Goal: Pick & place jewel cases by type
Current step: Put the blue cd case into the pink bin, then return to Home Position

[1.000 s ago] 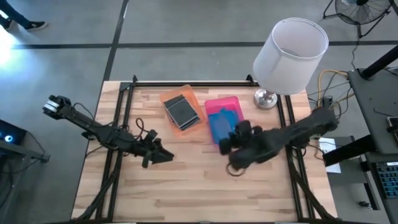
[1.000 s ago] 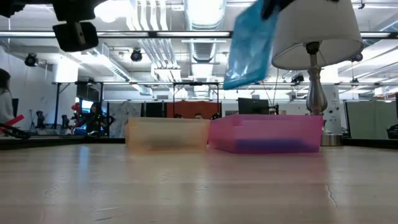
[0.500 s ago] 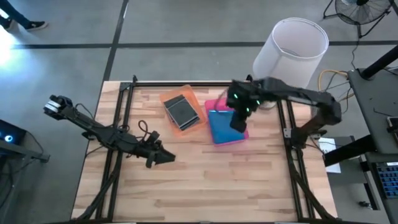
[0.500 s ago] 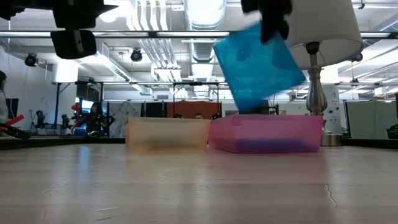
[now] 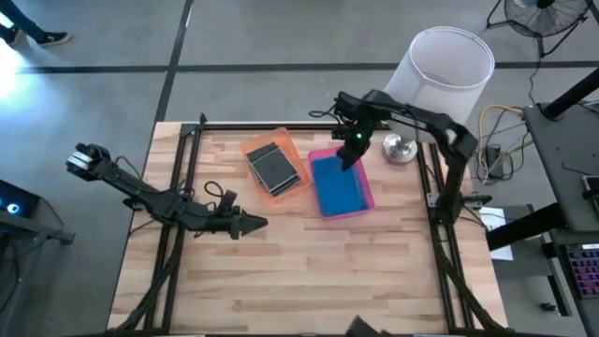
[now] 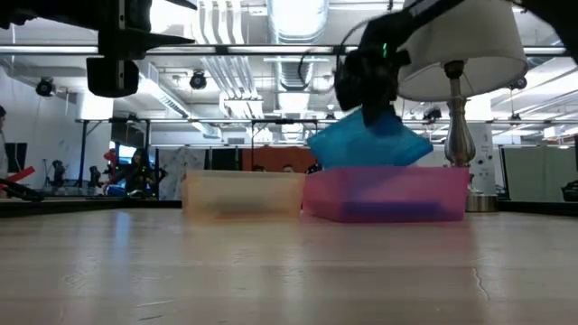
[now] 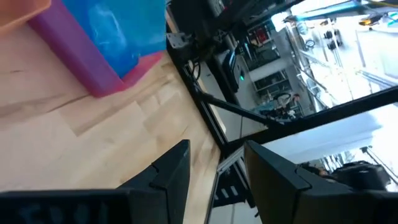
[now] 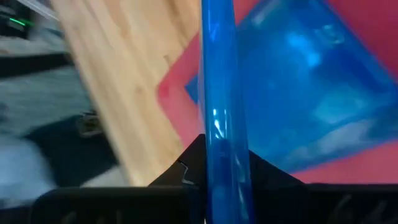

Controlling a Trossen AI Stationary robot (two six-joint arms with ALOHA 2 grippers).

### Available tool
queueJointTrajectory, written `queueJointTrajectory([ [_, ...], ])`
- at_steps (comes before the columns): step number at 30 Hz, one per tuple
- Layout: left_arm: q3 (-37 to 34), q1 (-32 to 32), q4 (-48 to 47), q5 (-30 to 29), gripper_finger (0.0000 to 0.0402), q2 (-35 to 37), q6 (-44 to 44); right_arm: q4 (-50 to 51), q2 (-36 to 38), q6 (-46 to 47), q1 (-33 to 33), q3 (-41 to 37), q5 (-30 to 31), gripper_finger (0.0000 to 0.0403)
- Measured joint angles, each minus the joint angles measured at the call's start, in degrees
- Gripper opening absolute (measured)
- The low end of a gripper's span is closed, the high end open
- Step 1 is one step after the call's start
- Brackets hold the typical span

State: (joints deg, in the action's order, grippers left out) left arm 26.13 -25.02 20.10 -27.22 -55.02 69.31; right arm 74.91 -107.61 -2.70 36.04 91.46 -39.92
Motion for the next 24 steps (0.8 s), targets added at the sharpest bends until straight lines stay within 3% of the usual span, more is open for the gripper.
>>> queueJointTrajectory([
  [2, 0.0, 0.0, -0.01, -0.14, 0.0133, 0.0, -0.51, -0.24, -3.27, 1.04, 1.38, 0.0, -3.5, 0.0036],
  [6, 0.0, 0.27, 0.0, -0.14, 0.0133, 0.0, -4.59, 0.02, -8.6, 4.3, 2.49, -0.09, -2.82, 0.0072],
  [13, -0.02, 1.22, -0.02, -0.14, 0.0133, 0.0, -7.09, 1.14, -9.2, 5.13, 2.34, 0.03, 1.06, 0.0184],
  [18, -0.04, 2.4, -0.02, 0.85, 0.0133, 0.0, -9.69, 0.39, -4.27, 4.4, 0.93, 0.67, 20.19, 0.0263],
  [24, -0.09, 4.55, -0.26, 2.08, 0.0133, 0.0, -11.45, -11.8, 6.1, -0.65, -6.78, 1.0, 56.7, 0.031],
])
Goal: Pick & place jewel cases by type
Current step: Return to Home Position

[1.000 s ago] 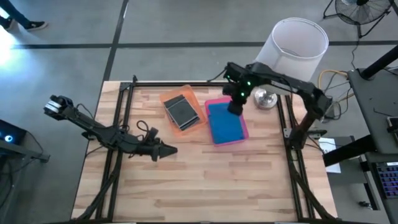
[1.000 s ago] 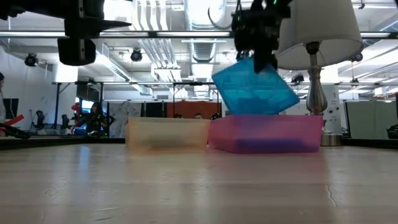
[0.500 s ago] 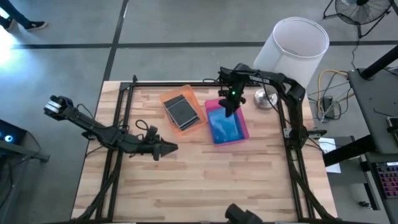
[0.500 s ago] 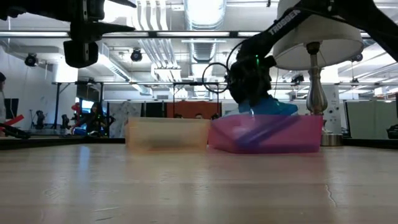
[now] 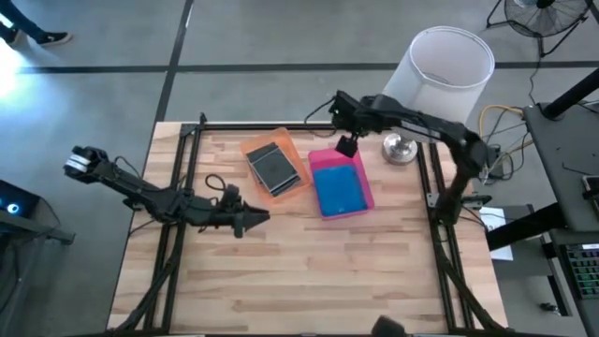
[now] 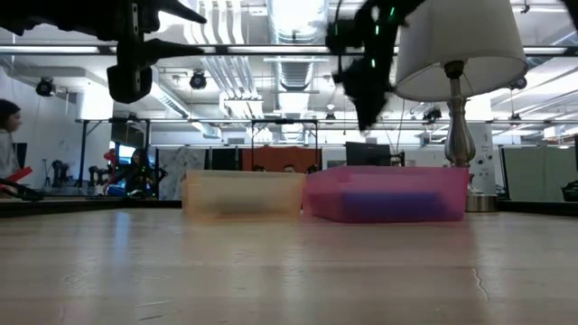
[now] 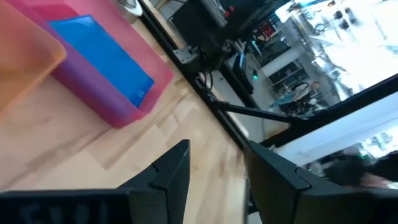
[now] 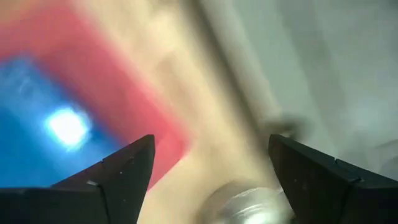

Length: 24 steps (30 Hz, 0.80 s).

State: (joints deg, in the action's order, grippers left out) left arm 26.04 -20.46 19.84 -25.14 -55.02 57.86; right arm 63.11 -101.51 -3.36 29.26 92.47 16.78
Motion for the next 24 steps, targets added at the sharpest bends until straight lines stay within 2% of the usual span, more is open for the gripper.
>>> queueJointTrajectory([
  [3, -0.04, 0.91, -1.43, -0.28, 0.0133, 0.0, -2.11, -5.68, 5.74, -3.61, -7.05, 0.0, 12.77, 0.0311],
  [4, -0.04, 1.16, -1.96, -1.33, 0.0133, 0.0, -2.49, -6.43, 7.88, -4.17, -9.71, 0.0, 14.71, 0.0309],
  [6, -0.04, 1.56, -2.79, -5.52, 0.0133, 0.0, -2.67, -6.72, 13.1, -1.29, -14.92, 0.0, 14.74, 0.0305],
  [9, -0.09, 1.68, -4.33, -13.58, 0.0133, 0.12, -5.52, -6.61, 21.73, 9.35, -24.27, -0.3, 13.68, 0.0297],
  [12, -0.09, 1.63, -3.17, -13.79, 0.0133, 0.84, -0.24, -6.46, 30.22, 13.49, -35.95, -2.4, 13.65, 0.029],
  [13, 0.09, 1.64, -1.62, -13.32, 0.0133, 0.94, -1.92, -6.56, 32.61, 15.53, -39.43, -3.41, 14.22, 0.0289],
  [15, 0.2, 2.88, 2.67, -6.9, 0.0133, 1.22, -11.43, -6.21, 36.91, 25.39, -44.49, -5.78, 18.58, 0.0286],
  [17, 0.18, 7.53, 5.19, 6.49, 0.0133, 1.49, -14.92, -6.54, 41.05, 42.05, -47.8, -7.56, 22.12, 0.0285],
  [18, 0.13, 10.69, 5.75, 13.86, 0.0133, 1.22, -14.53, -7.59, 43.19, 44.58, -49.72, -9.12, 22.64, 0.0284],
  [19, 0.0, 13.78, 5.66, 20.86, 0.0133, 1.06, -13.88, -10.12, 44.83, 41.5, -52.06, -11.32, 22.73, 0.0284],
  [21, -0.24, 19.78, 5.87, 30.74, 0.0133, 0.9, -13.85, -21.41, 47.21, 32.63, -56.96, -17.62, 22.67, 0.0283],
  [22, -0.24, 22.62, 7.68, 34.63, 0.0133, 0.88, -14.25, -26.92, 48.58, 31.85, -58.07, -21.42, 20.44, 0.0283],
  [24, -0.15, 28.55, 11.66, 42.05, 0.0133, 1.58, -15.2, -35.44, 50.23, 32.02, -55.6, -30.22, 13.55, 0.0283],
])
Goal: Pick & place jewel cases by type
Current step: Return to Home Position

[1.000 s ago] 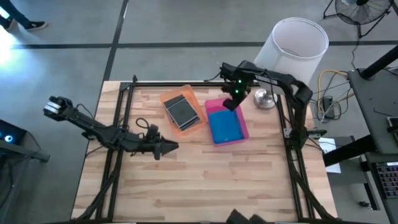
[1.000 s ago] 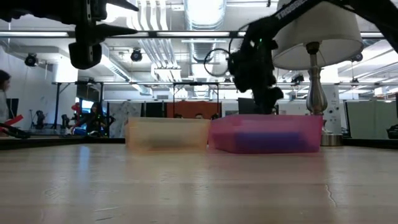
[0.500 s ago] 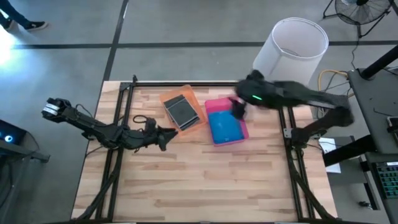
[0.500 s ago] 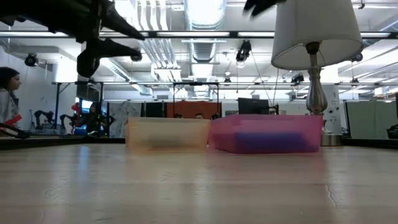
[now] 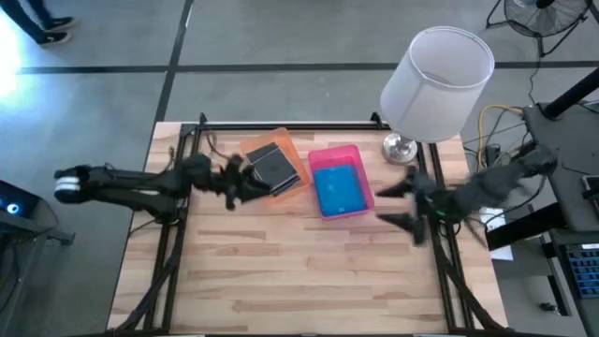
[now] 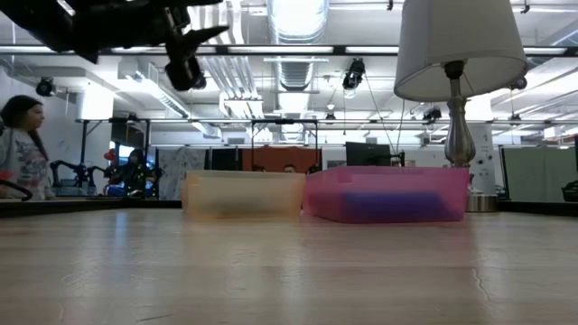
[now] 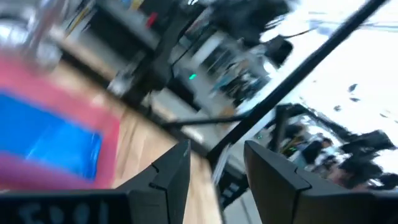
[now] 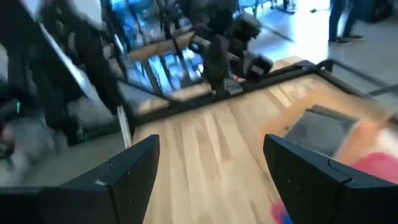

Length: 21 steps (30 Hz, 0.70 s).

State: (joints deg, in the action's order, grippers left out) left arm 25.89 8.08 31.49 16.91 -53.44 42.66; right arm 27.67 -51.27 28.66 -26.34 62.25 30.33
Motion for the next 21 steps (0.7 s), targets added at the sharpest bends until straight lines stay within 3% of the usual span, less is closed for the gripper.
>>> queueJointTrajectory([
  [3, 0.02, 6.57, 3.0, 7.87, 0.0133, 3.0, -1.01, -17.56, 5.23, 1.31, 5.85, -14.21, -10.72, 0.0283],
  [5, -0.51, 8.85, 2.15, 8.91, 0.0133, 6.27, -1.1, -28.38, 8.67, 0.34, 9.53, -21.97, -17.16, 0.0283],
  [7, -2.23, 9.13, 1.77, 8.99, 0.0133, 9.87, -1.5, -32.62, 13.37, -2.08, 12.12, -27.4, -23.7, 0.0283],
  [21, -24.93, 9.2, 0.98, 9.08, 0.0133, 35.9, 1.11, -35.47, 42.77, -2.51, 13.45, -52.69, -11.89, 0.0283],
])
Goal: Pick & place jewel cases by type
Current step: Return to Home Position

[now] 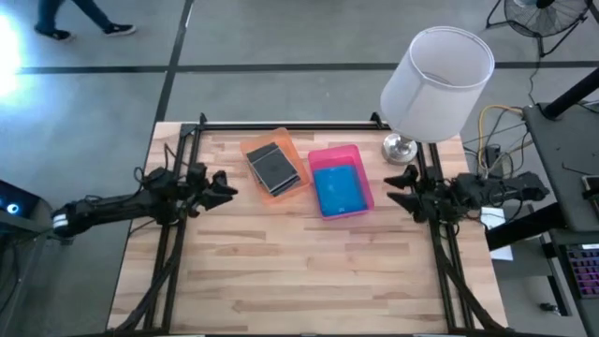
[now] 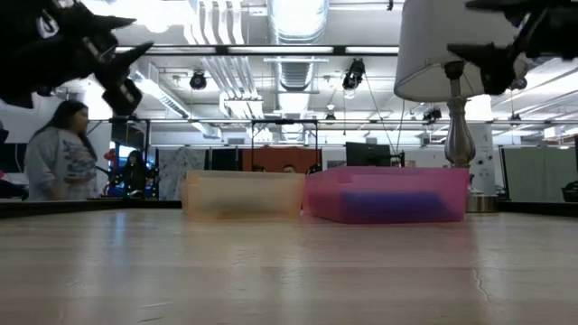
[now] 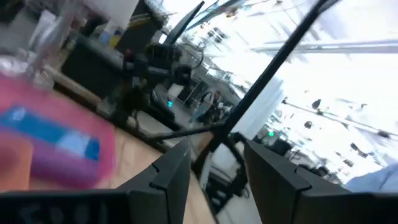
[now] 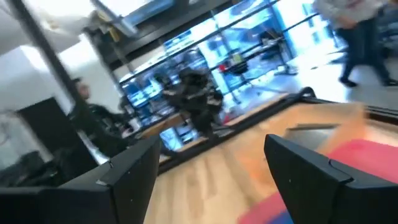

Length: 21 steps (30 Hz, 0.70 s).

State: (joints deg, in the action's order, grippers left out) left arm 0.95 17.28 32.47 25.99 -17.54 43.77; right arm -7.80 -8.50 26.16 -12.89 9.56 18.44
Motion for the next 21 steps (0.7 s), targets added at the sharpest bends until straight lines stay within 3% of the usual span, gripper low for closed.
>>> queueJointTrajectory([
  [6, 1.41, -0.02, -25.36, 0.2, 0.0133, 3.63, 5.7, 0.25, 5.76, -0.23, -0.04, -7.81, 0.03, 0.0283],
  [10, 1.61, -0.89, -34.17, -0.64, 0.0133, 3.93, 6.08, 5.34, 6.1, -0.18, -0.06, -8.76, -0.59, 0.0283],
  [16, 1.92, -11.74, -35.99, -5.24, 0.0133, 11.44, 5.97, 5.43, 7.02, -0.21, -0.12, -8.76, -0.66, 0.0283],
  [21, 1.67, -13.2, -35.26, -4.52, 0.0133, 17.49, 5.98, 4.79, 8.51, -0.25, 0.41, -8.99, -0.46, 0.0283],
])
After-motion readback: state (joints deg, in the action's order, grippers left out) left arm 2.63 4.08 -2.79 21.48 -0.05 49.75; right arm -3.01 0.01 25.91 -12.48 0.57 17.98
